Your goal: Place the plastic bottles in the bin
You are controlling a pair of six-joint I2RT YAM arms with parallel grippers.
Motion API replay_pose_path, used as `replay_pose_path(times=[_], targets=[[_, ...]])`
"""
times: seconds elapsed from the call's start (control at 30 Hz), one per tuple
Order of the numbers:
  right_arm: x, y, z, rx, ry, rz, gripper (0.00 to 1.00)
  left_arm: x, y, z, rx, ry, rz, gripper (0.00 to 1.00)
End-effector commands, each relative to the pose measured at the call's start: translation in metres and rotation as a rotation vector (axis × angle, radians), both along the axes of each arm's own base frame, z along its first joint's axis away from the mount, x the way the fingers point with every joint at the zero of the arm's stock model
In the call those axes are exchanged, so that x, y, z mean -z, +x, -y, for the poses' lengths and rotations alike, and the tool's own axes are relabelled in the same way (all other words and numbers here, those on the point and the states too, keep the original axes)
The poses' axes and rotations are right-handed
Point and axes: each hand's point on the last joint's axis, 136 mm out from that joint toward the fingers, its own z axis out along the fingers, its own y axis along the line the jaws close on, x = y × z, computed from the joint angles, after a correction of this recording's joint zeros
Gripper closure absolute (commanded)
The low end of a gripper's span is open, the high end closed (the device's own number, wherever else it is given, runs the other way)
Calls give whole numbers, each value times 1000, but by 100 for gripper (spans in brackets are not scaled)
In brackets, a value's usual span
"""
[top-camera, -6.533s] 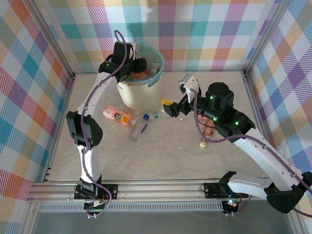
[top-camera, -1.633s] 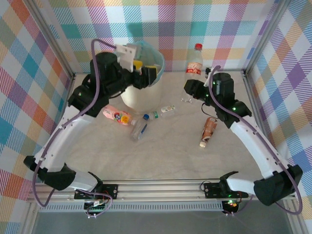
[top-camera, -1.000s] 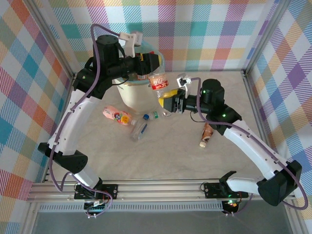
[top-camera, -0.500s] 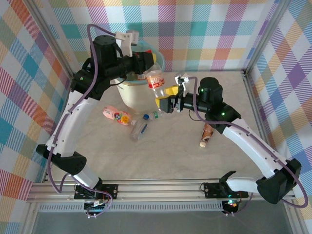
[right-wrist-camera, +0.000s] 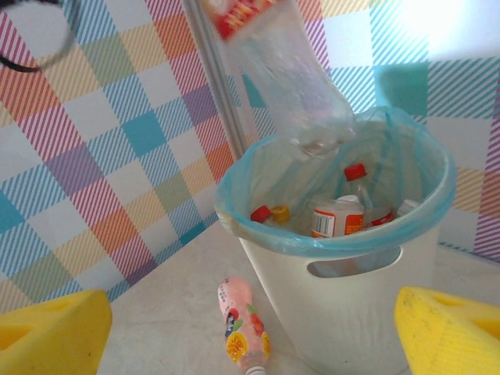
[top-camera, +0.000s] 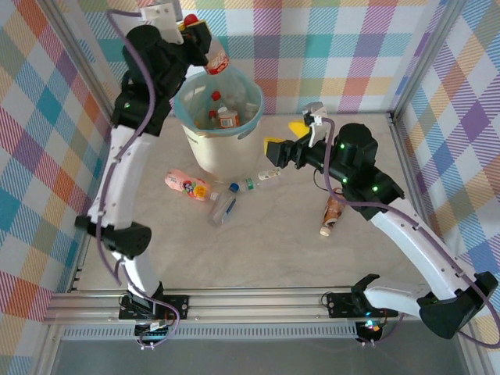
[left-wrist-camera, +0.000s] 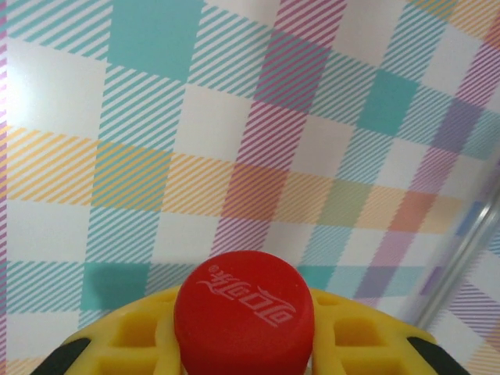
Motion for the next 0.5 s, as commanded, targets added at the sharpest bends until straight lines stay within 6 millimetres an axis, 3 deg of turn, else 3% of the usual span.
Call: replay_pose_path(times=[0.0,0.13,0.3,0.47], targets=[[5,-3,5,22,-28,8,7,32,38,15,2,69,-26,100],[8,-4,8,28,-37,12,8,65,65,28,19,81,-70,100],[15,-5,7,25,-53,-3,8,105,81,39,43,81,-160,100],[22,-4,5,17,-63,-17,8,154,93,26,-26,121,-263,100]])
